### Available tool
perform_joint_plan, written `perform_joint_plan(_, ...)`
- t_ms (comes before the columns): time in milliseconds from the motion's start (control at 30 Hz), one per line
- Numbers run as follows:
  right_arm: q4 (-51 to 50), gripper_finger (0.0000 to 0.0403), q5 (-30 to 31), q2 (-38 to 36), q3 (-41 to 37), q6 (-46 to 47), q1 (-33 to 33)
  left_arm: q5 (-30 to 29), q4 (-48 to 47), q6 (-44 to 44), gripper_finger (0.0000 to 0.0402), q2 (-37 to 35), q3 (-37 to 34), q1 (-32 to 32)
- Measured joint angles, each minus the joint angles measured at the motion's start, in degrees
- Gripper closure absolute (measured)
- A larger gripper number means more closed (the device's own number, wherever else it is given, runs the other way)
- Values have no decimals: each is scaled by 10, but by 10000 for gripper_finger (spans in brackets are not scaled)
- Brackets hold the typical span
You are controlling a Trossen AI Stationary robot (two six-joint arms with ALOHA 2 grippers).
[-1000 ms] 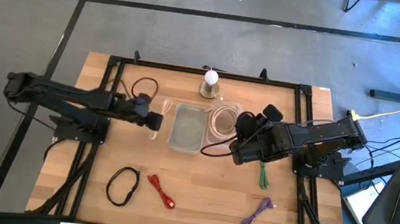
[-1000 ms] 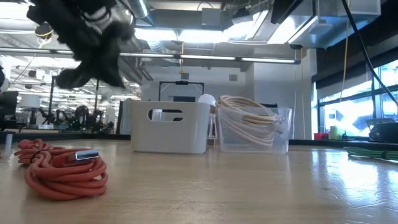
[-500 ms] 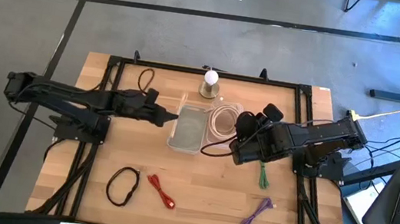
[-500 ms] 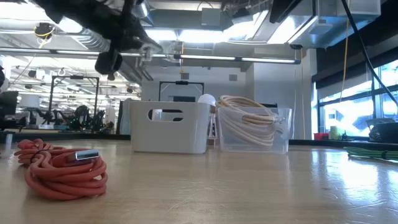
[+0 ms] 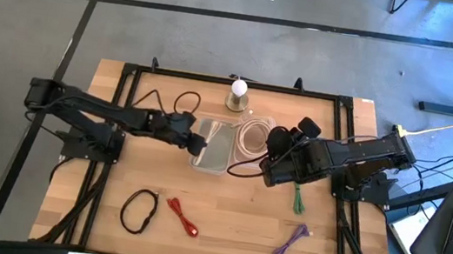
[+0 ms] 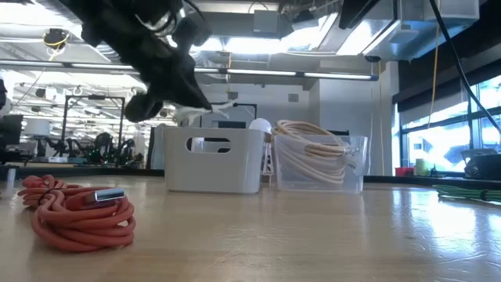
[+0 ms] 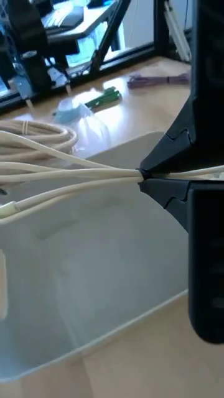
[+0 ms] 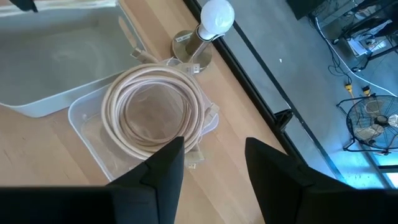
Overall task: Pick and place USB-C Cables
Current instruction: Put the white charger cable into the gray bin
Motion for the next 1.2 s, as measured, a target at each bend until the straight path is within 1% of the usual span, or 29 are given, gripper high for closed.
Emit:
perform_joint_plan(267, 0, 230, 0, 0, 0, -2, 0, 0, 17, 18, 398, 43, 0, 20)
perform_joint_plan(533, 0, 230, 2, 0, 0, -6, 0, 28, 30, 34, 398, 78, 10, 37)
perform_joint_plan(633, 0, 230, 4, 0, 0, -6, 0, 31, 12, 51, 398, 98, 39, 32)
perform_joint_plan(800, 0, 230, 5, 0, 0, -5, 0, 30, -88, 75, 398, 137, 91, 30)
perform_joint_plan(900, 0, 230, 5, 0, 0, -4, 0, 30, -129, 81, 398, 159, 112, 30)
perform_joint_plan(1200, 0, 230, 11, 0, 0, -4, 0, 31, -128, 84, 398, 208, 136, 26)
